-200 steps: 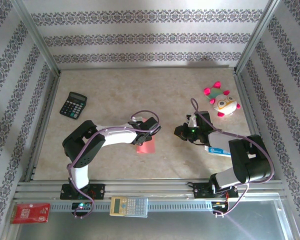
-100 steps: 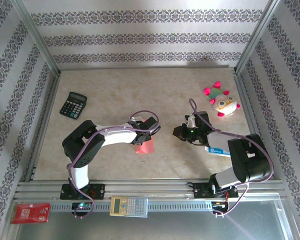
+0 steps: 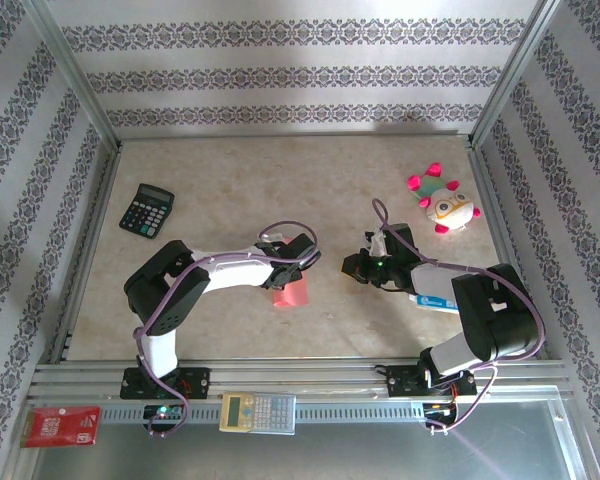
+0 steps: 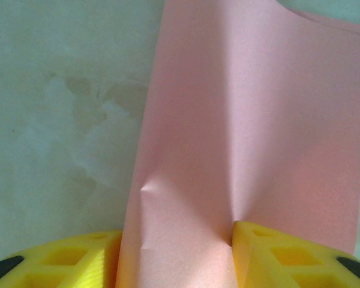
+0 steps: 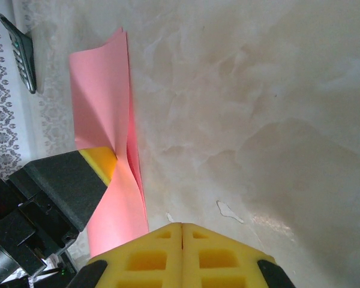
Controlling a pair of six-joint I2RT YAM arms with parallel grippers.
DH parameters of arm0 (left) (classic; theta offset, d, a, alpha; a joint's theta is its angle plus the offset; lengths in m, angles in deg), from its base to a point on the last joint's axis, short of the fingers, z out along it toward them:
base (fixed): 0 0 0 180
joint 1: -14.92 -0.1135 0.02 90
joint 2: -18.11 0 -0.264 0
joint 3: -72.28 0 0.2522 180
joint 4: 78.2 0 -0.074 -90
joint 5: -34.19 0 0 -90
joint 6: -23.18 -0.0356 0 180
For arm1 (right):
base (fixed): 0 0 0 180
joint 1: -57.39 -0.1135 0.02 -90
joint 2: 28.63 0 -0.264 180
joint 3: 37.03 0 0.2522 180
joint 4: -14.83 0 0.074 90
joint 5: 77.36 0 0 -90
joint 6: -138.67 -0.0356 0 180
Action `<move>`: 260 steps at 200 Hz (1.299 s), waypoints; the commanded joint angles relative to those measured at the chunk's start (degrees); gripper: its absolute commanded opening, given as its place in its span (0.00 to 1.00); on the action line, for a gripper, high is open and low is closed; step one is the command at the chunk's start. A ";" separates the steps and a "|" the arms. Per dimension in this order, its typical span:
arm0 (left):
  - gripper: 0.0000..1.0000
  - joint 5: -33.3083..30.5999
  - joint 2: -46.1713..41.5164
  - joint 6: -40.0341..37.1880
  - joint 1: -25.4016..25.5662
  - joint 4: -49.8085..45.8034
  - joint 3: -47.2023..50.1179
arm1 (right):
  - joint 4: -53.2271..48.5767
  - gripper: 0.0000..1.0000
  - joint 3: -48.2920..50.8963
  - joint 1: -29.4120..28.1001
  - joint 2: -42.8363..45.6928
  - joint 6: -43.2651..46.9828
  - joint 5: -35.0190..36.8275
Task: Fold a paper plane with a square sheet of paper (pick it up from the middle)
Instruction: First fold in half a square sheet of paper at the center of the table.
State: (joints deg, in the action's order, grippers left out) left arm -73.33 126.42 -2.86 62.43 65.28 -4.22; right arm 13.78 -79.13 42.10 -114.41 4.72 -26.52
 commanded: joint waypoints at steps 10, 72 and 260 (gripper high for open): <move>0.49 -0.50 8.93 1.74 -5.32 17.67 2.56 | 1.28 0.05 0.11 -0.87 -0.59 -0.66 -0.92; 0.50 -0.95 8.34 2.37 -5.41 18.52 3.47 | 1.46 0.05 0.04 -1.14 -0.61 -0.71 -1.05; 0.49 1.77 7.27 2.45 -5.58 24.84 7.42 | 5.50 0.09 -4.65 -3.88 -4.10 -2.79 -2.85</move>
State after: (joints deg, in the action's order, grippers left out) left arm -73.85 124.69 -1.76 62.38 70.06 -0.44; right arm 15.90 -81.41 38.71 -116.90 3.37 -28.01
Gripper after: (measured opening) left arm 0.497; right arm 0.086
